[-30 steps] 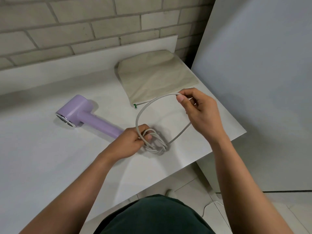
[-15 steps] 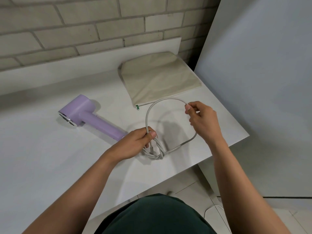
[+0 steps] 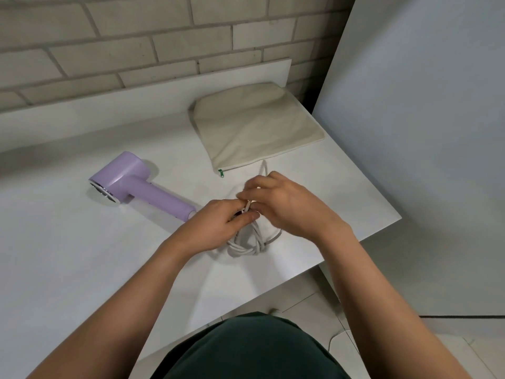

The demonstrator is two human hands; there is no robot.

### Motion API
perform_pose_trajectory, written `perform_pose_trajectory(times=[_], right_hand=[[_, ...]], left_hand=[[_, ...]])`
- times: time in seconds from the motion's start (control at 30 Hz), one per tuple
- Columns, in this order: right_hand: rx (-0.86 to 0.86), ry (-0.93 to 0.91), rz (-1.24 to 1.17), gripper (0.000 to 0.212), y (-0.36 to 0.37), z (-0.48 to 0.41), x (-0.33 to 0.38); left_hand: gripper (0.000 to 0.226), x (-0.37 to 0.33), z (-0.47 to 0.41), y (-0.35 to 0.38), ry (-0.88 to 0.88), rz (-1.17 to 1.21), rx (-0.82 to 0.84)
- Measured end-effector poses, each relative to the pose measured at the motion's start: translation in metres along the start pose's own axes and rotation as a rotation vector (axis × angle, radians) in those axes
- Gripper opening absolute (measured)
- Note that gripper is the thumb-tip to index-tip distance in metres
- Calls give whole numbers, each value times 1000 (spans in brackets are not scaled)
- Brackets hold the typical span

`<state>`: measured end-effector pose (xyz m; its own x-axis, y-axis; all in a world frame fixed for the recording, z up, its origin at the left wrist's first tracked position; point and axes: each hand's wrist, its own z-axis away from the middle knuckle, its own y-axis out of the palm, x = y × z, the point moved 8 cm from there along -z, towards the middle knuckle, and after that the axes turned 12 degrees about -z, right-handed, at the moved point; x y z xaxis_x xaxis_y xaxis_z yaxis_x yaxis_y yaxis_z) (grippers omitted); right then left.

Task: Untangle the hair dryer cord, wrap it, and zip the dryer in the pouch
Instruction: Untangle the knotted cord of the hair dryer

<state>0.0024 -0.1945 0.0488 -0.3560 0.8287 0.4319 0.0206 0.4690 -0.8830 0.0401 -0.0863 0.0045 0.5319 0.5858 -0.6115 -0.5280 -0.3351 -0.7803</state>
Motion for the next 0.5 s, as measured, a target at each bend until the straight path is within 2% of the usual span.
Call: perform_pose_trajectory(times=[0.03, 0.1, 0.2, 0.33, 0.5], right_hand=[[-26, 14, -17, 29, -4, 0, -5], [-113, 39, -61, 29, -19, 6, -13], [-289, 108, -117, 22, -45, 21, -30], [-428, 192, -212, 15, -55, 32, -43], [-494, 121, -209, 16, -62, 28, -23]], left_hand=[[35, 0, 1, -2, 0, 42, -12], [39, 1, 4, -6, -27, 129, -34], [59, 8, 6, -11, -102, 217, -38], [48, 11, 3, -15, -149, 258, -56], [43, 14, -4, -3, -200, 236, 64]])
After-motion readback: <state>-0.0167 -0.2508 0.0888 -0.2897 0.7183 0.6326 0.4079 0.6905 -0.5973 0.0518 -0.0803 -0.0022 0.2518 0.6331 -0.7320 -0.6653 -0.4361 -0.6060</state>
